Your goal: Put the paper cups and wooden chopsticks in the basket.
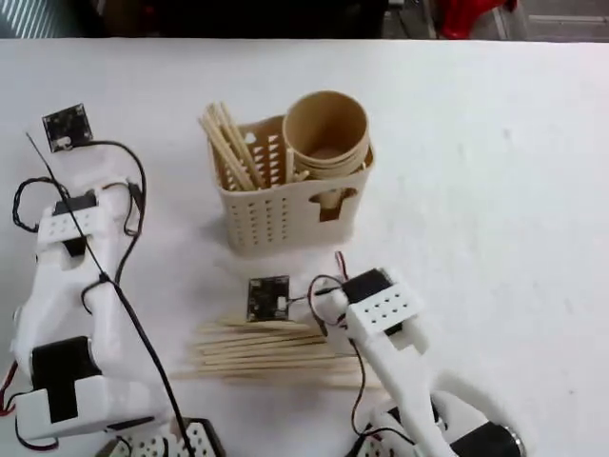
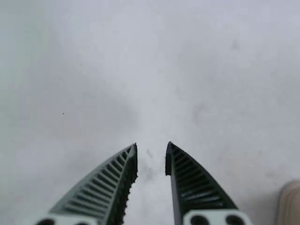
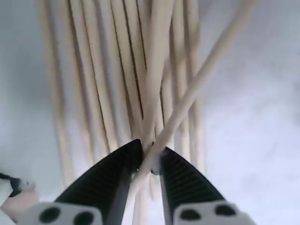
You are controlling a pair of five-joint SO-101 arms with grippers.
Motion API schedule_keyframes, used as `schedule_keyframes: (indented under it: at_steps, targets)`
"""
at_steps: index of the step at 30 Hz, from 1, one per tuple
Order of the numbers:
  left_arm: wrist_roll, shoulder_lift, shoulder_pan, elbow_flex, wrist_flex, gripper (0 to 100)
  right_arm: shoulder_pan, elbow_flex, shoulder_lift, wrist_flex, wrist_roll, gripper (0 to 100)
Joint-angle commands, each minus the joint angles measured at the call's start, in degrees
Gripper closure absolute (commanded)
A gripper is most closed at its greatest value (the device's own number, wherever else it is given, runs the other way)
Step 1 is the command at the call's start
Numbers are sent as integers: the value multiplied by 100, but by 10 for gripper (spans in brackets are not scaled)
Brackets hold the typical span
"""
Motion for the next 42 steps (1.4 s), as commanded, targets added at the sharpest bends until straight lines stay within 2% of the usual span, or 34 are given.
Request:
schedule_keyframes:
  at_steps: [1,12,17,25,30,36,42]
  targets:
    - [-70,-66,-13,-53,-114,880,-57,-44,-215,-75,-255,977]
    - [-70,-66,-13,-79,-114,880,-66,-202,-215,-4,-607,976]
    - [-70,-66,-13,-79,-114,880,-92,-378,-224,505,-475,875]
    - [-70,-66,-13,-70,-114,880,-119,-1776,-136,1253,-519,875]
    - [-70,-57,-13,-44,-255,880,-277,-2180,585,673,-949,874]
    - [-70,-57,-13,-35,-246,880,-426,-2180,1771,-470,-1398,789]
    - [-70,-57,-13,-35,-264,880,-418,-2171,2220,-760,-1495,841]
